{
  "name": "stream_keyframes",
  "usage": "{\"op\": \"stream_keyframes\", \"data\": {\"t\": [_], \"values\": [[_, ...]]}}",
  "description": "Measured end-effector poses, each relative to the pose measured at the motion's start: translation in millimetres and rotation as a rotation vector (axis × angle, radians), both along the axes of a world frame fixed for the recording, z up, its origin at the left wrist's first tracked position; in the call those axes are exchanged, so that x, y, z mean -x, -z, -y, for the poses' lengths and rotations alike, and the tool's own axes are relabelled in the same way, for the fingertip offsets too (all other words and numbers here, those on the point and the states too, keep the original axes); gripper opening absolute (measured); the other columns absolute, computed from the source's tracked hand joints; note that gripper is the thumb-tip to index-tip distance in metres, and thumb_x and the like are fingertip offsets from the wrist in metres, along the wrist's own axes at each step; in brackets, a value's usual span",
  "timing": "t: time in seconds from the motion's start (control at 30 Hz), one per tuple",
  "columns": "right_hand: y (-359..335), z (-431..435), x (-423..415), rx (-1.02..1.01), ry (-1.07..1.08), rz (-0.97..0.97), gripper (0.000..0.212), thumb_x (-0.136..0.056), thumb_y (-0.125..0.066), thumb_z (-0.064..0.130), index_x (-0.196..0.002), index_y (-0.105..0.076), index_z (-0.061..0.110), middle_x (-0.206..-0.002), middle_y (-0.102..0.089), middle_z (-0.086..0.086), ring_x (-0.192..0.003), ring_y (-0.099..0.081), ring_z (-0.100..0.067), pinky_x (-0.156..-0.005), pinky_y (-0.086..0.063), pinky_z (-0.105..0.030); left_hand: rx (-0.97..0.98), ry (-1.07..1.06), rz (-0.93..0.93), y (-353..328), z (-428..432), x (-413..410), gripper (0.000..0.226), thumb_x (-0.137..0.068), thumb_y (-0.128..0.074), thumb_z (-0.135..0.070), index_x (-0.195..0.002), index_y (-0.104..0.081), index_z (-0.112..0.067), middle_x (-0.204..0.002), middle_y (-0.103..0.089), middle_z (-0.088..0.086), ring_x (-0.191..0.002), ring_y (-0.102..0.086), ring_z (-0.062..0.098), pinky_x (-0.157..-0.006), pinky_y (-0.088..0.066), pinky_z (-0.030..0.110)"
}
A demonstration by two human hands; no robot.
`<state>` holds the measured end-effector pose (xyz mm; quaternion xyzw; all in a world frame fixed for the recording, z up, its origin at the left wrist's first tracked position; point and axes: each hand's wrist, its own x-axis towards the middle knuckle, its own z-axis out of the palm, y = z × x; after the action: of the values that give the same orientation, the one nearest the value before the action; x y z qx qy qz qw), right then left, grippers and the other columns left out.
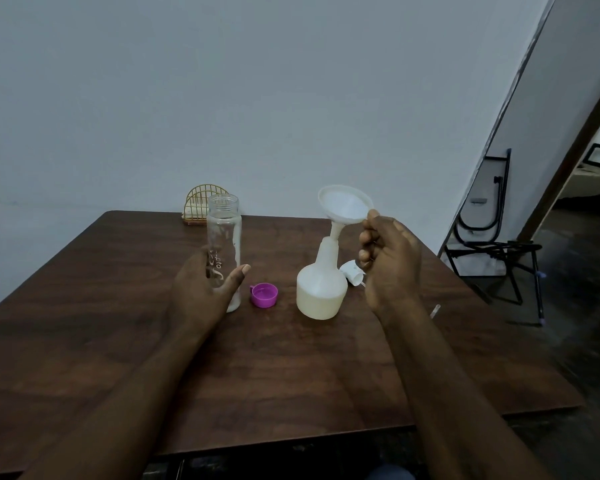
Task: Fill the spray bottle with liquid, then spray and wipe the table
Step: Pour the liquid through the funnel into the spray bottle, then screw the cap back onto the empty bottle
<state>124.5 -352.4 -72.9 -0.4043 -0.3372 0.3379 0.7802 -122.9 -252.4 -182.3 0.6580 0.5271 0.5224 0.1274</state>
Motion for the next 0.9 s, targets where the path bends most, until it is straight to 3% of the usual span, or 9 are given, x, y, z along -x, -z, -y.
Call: {"op": "stream_keyframes", "data": {"t": [0.2,0.4,0.47,0.57,0.73,0.9], "values": [[-9,-3,8,-0.073,-0.019,0.080,0.024,-0.099,-0.067,0.021,-0.076,-0.068,0.013,-0.062,-0.060,-0.001,-0.045,-0.045,-0.011,-0.042,-0.037,-0.020,-0.019,0.000,-0.001,-2,2,1,0.046,-0.080,-0.072,-0.073,-0.104,-0.056,-0.036,-0.087,-0.058,-0.023,-0.081,-0.055,-0.007,-0.064,-0.039,0.017],[-2,-4,11,-0.053,0.006,0.133,0.024,-0.101,-0.065,0.019,-0.078,-0.066,0.013,-0.062,-0.061,-0.001,-0.045,-0.046,-0.012,-0.042,-0.036,-0.022,-0.022,-0.010,0.008,-2,4,2,0.048,-0.079,-0.071,-0.073,-0.103,-0.056,-0.035,-0.086,-0.058,-0.023,-0.079,-0.055,-0.010,-0.063,-0.036,0.013],[2,-5,13,-0.023,0.031,0.304,0.024,-0.100,-0.066,0.023,-0.078,-0.065,0.014,-0.064,-0.064,-0.002,-0.045,-0.050,-0.014,-0.045,-0.039,-0.025,-0.026,-0.011,0.007,-2,3,3,0.049,-0.080,-0.073,-0.072,-0.104,-0.059,-0.031,-0.085,-0.059,-0.020,-0.078,-0.057,-0.004,-0.063,-0.039,0.017],[13,-10,24,0.028,0.147,0.737,0.019,-0.097,-0.071,0.031,-0.083,-0.067,0.018,-0.071,-0.072,0.002,-0.049,-0.063,-0.015,-0.052,-0.047,-0.025,-0.041,-0.051,-0.010,-2,1,6,0.059,-0.081,-0.077,-0.066,-0.113,-0.065,-0.018,-0.091,-0.064,-0.008,-0.086,-0.061,0.014,-0.071,-0.049,0.034],[40,-17,41,-0.077,0.387,1.348,0.009,-0.092,-0.074,0.018,-0.084,-0.070,0.015,-0.078,-0.071,0.005,-0.069,-0.065,-0.017,-0.062,-0.052,-0.037,-0.011,-0.170,-0.061,-5,3,15,0.062,-0.084,-0.076,-0.061,-0.114,-0.066,-0.008,-0.102,-0.068,0.009,-0.102,-0.061,0.034,-0.081,-0.054,0.049],[71,-30,64,-0.056,0.525,1.629,0.018,-0.079,-0.082,0.008,-0.077,-0.065,0.013,-0.069,-0.063,-0.003,-0.048,-0.056,-0.026,-0.046,-0.032,-0.026,0.028,-0.168,-0.018,-7,5,16,0.063,-0.084,-0.074,-0.064,-0.113,-0.065,-0.009,-0.102,-0.069,0.009,-0.102,-0.061,0.034,-0.081,-0.054,0.049]]}}
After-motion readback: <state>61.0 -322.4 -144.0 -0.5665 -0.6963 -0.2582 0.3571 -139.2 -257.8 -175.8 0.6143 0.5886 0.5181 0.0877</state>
